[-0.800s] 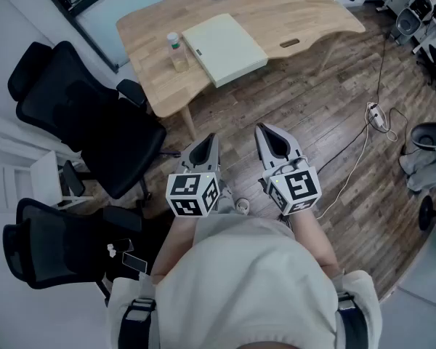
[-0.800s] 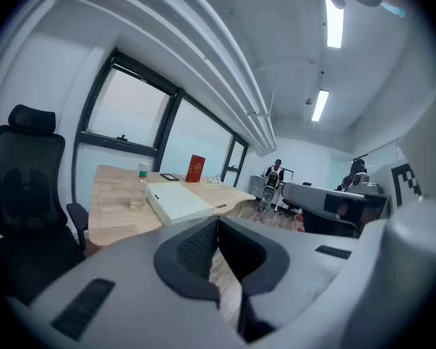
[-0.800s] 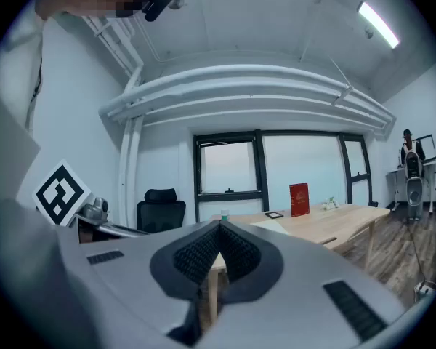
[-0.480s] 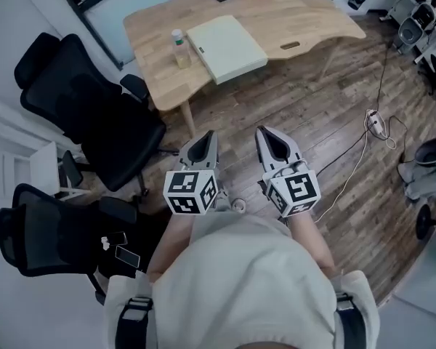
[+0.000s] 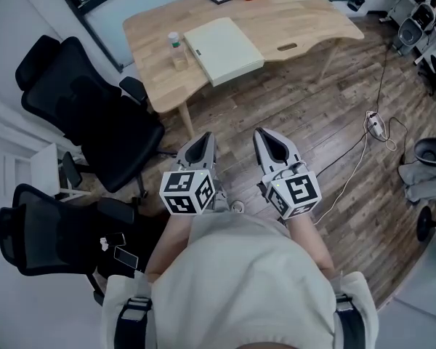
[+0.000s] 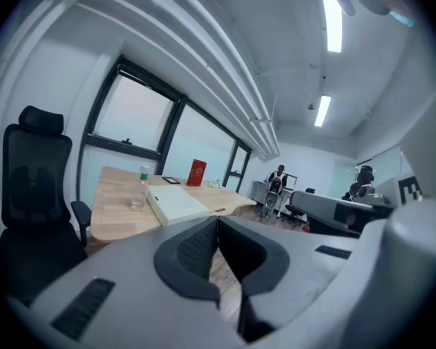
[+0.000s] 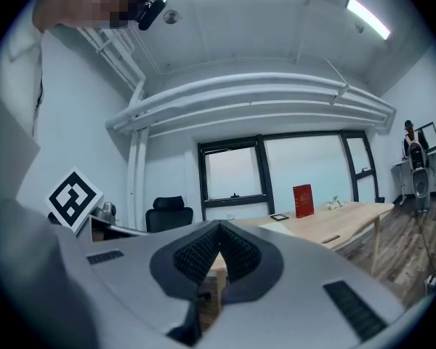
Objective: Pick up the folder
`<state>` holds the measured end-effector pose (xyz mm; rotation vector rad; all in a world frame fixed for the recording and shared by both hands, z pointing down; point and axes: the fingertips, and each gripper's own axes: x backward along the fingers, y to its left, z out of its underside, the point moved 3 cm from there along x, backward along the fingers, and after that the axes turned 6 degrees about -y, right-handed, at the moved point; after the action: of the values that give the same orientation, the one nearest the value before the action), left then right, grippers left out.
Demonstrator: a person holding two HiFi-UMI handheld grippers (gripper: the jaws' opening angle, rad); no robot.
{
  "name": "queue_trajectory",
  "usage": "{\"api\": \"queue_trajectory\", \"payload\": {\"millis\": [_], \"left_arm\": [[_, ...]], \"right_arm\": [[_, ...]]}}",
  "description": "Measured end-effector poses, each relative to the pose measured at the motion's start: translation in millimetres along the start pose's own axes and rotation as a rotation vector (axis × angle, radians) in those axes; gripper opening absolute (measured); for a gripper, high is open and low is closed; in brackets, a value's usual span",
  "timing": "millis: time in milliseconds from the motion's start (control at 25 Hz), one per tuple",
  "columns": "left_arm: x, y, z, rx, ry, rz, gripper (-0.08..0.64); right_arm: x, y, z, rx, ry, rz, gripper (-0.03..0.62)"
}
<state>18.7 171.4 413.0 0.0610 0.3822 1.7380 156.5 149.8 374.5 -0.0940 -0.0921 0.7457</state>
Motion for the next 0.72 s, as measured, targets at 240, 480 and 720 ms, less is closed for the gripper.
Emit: {"api": "queue_trajectory", "payload": {"millis": [240, 480, 720], "left_arm": [[-2, 2, -2, 0.009, 0.001, -0.026, 0.021], [-4, 11, 0, 0.021, 0.01, -0.051, 0.021], [-21, 20, -2, 0.033, 0.014, -0.06, 0.021]], "right_arm": [[-4, -4, 0, 0.007, 0.015, -0.011, 0.018], [-13, -11, 5, -0.029, 0.017, -0.009, 0.018], [-28, -22, 10, -0.035, 0.03, -0.008, 0.018]]}}
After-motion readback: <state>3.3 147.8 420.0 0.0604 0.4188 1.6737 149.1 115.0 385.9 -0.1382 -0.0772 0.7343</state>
